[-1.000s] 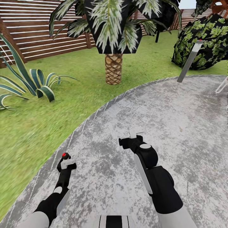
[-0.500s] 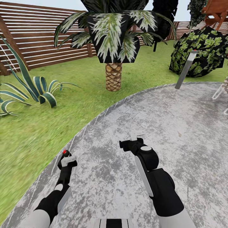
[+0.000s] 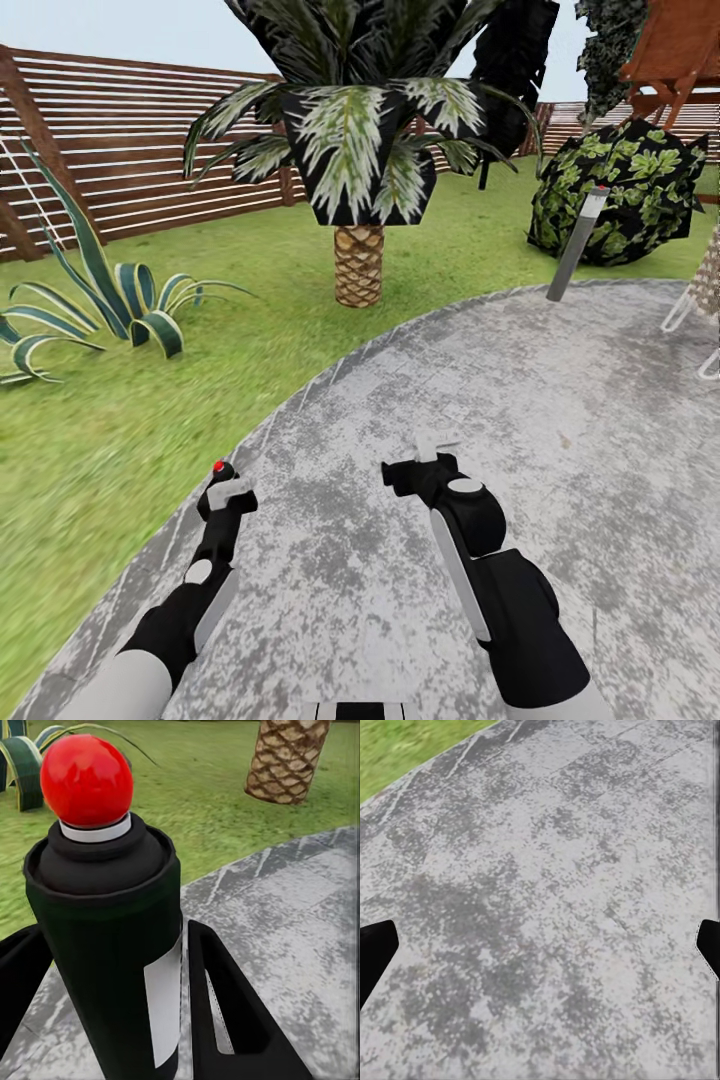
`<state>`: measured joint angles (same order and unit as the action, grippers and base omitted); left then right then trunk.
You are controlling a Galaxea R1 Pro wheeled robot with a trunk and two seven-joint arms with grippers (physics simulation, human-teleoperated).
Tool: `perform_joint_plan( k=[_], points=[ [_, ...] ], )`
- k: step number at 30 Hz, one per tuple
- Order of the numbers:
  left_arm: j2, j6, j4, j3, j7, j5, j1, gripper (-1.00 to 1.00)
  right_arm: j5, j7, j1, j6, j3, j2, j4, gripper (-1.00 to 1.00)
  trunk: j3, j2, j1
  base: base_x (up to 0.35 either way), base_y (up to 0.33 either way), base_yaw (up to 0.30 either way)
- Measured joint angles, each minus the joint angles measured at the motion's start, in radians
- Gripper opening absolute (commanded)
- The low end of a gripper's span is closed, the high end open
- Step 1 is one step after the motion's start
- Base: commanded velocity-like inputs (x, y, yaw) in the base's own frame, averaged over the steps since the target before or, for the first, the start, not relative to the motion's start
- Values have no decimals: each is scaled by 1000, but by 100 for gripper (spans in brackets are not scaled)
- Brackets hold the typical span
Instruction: Pick up the pesticide atomizer in the garden and spray insectifuge to fully cover both potted plants in the garden.
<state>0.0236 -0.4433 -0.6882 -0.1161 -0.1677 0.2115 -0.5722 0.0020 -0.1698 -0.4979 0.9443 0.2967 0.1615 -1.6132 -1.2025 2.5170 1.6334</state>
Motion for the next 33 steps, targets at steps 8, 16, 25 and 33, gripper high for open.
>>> perform_joint_plan(
  k=[8,16,25,33],
  points=[
    [-4,52,-34,-2,1,1,-1,-100,0,1,1,1,-3,-17,-1,100,31,-2,-4,0,0,0],
    [-8,59,-56,-11,-3,-10,11,-100,0,1,2,0,2,-17,-1,100,43,-3,-5,0,0,0],
    [-9,56,-62,-78,-4,-16,17,-100,0,0,2,0,2,-17,-1,100,43,-3,-5,0,0,0],
    [4,62,-71,-77,27,-7,17,-100,0,-1,2,0,0,-17,-1,100,43,-3,-5,0,0,0]
  ],
)
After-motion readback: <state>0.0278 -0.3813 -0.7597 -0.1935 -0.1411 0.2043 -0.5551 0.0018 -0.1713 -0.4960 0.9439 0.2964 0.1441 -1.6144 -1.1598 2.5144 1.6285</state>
